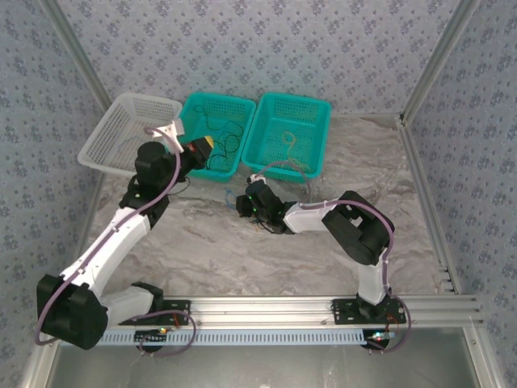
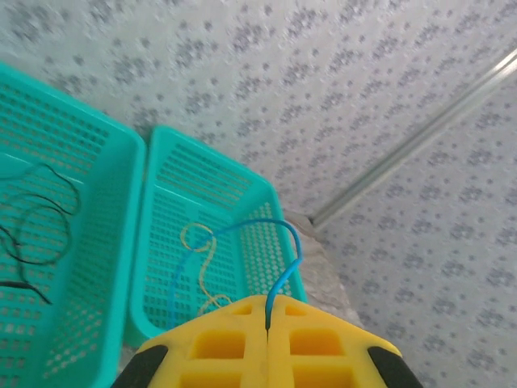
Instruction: Untangle the cables
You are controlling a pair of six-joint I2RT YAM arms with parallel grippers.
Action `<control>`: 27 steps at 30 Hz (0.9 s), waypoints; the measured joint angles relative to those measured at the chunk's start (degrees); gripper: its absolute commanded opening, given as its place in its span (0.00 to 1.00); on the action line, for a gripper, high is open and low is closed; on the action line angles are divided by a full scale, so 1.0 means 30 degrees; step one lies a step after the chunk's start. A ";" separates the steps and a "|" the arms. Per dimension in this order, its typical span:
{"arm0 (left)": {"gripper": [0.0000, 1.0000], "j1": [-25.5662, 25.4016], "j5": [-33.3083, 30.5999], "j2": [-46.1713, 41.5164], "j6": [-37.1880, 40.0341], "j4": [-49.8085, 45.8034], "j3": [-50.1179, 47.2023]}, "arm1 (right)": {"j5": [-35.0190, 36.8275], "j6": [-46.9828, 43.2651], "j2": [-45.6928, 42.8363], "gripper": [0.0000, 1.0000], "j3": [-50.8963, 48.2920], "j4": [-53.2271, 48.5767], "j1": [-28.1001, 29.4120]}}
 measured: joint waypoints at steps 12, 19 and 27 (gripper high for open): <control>0.00 0.2834 -0.4051 -0.0452 0.2448 -0.3796 0.2324 | 0.0226 -0.0481 -0.1239 0.66 -0.0568 -0.0882 -0.0211; 0.00 0.5064 -0.5173 -0.0408 0.2652 -0.4131 0.2324 | 0.0648 -0.1552 -0.3271 1.00 -0.0758 -0.1501 -0.0211; 0.00 0.7198 -0.5945 0.1217 0.2652 -0.3934 0.2980 | 0.1749 -0.2397 -0.5508 1.00 -0.1078 -0.2441 -0.0197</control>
